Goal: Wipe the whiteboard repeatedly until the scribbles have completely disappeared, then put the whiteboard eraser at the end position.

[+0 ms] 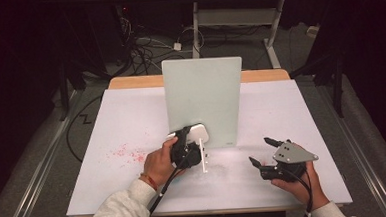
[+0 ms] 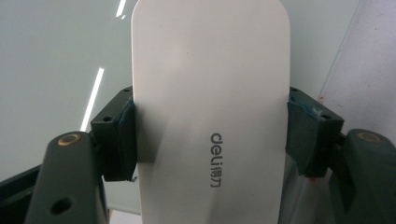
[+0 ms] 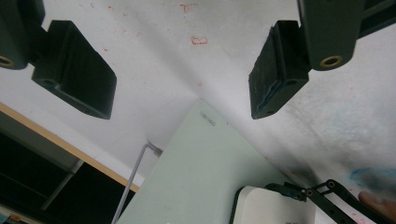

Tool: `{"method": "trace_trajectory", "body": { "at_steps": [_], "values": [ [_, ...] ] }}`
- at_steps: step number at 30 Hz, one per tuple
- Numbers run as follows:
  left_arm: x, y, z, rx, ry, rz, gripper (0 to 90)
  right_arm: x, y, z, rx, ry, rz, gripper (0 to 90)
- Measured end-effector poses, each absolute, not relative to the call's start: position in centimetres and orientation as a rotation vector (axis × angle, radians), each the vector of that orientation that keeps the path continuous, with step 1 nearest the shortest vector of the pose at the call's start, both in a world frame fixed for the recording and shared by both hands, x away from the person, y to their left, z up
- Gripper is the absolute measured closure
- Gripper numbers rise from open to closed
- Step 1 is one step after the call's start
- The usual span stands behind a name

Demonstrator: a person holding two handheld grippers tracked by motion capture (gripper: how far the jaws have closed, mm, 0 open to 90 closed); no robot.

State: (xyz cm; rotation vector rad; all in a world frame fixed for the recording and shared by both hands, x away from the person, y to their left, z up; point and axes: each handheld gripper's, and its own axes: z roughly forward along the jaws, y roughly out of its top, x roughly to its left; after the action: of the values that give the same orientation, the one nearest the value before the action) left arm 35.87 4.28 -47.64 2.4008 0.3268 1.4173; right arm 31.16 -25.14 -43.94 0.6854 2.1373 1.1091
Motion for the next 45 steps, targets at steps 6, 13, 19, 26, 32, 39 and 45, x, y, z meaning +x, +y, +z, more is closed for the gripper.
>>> {"method": "trace_trajectory", "body": {
  "at_steps": [6,13,19,26,32,39,45],
  "values": [
    [34.9,4.9,-46.3,2.354,0.325,1.335,28.9,31.2,-25.3,-43.9,0.692,2.135,1.114,24.2],
    [34.2,6.2,-44.9,2.348,0.353,1.196,28.9,31.3,-25.1,-43.9,0.691,2.137,1.116,24.2],
    [33.9,7.5,-44.0,2.355,0.375,1.044,28.9,31.3,-25.1,-44.0,0.693,2.144,1.115,24.2],
    [33.9,8.9,-43.3,2.361,0.386,0.830,28.9,31.3,-25.0,-44.1,0.687,2.158,1.111,24.2],
    [33.7,8.9,-42.7,2.378,0.333,0.685,28.9,31.3,-25.0,-44.2,0.686,2.162,1.106,24.2],
    [33.5,8.3,-42.7,2.452,0.241,0.522,28.9,31.2,-24.6,-44.2,0.677,2.173,1.108,24.2],
    [33.5,6.8,-43.7,2.529,0.168,0.434,28.9,31.1,-24.7,-44.4,0.665,2.186,1.093,24.2]
  ]
}}
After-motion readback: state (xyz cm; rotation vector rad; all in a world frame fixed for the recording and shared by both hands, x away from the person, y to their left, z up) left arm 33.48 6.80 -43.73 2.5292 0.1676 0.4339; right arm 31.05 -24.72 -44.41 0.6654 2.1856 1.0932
